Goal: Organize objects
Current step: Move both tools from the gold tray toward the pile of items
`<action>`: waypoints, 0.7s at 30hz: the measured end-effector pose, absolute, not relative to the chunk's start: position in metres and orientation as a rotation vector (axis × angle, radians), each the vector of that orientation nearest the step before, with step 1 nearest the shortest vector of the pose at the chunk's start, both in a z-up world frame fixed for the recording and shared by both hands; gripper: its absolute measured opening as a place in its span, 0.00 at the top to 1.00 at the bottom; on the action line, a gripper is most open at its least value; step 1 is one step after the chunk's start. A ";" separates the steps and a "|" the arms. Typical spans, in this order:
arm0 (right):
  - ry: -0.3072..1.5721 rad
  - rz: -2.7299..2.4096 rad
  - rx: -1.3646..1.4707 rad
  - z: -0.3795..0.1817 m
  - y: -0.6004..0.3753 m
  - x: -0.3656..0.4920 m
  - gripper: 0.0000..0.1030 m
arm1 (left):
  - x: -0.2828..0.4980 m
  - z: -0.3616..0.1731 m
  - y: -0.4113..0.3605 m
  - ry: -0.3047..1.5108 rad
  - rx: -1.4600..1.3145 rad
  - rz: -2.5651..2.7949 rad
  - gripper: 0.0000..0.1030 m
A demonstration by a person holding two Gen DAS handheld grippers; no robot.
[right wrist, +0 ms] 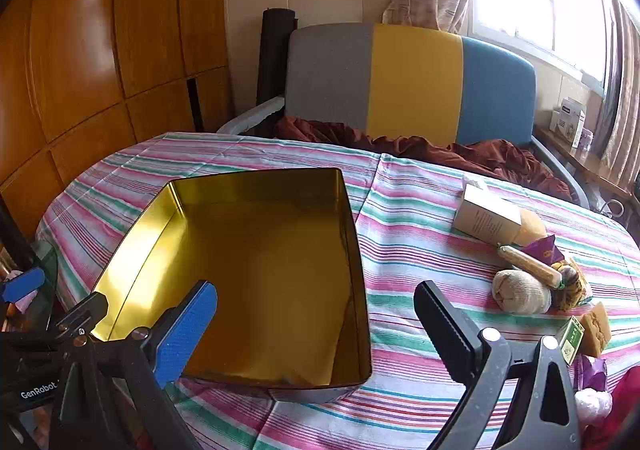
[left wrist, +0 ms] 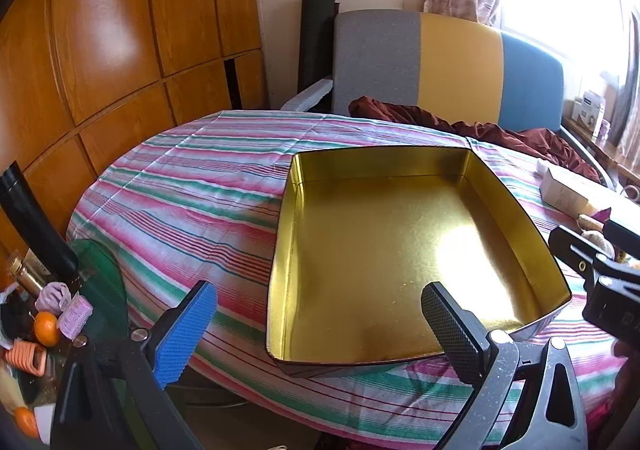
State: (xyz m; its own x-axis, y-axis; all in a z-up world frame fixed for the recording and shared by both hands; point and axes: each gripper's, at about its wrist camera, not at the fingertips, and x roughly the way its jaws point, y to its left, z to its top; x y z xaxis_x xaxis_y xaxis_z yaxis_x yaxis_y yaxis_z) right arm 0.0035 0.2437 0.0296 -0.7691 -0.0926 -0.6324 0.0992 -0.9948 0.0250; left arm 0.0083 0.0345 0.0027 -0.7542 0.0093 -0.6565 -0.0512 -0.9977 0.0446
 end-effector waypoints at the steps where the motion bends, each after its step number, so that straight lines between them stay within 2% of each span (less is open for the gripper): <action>1: 0.009 -2.867 1.020 0.030 0.245 0.004 0.02 | 0.009 0.003 0.036 0.100 -1.084 2.905 0.00; 21: -0.172 -3.033 1.042 0.050 0.341 0.015 0.02 | 0.010 0.009 0.092 0.224 -0.993 2.755 0.00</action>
State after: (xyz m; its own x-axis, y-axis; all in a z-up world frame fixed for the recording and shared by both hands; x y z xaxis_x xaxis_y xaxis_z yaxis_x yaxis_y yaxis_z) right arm 0.0150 0.3411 0.0497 -0.7873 0.0318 -0.6158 -0.1011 -0.9918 0.0780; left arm 0.0098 0.0922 0.0087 -0.7531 0.1390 -0.6431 -0.2411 -0.9677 0.0732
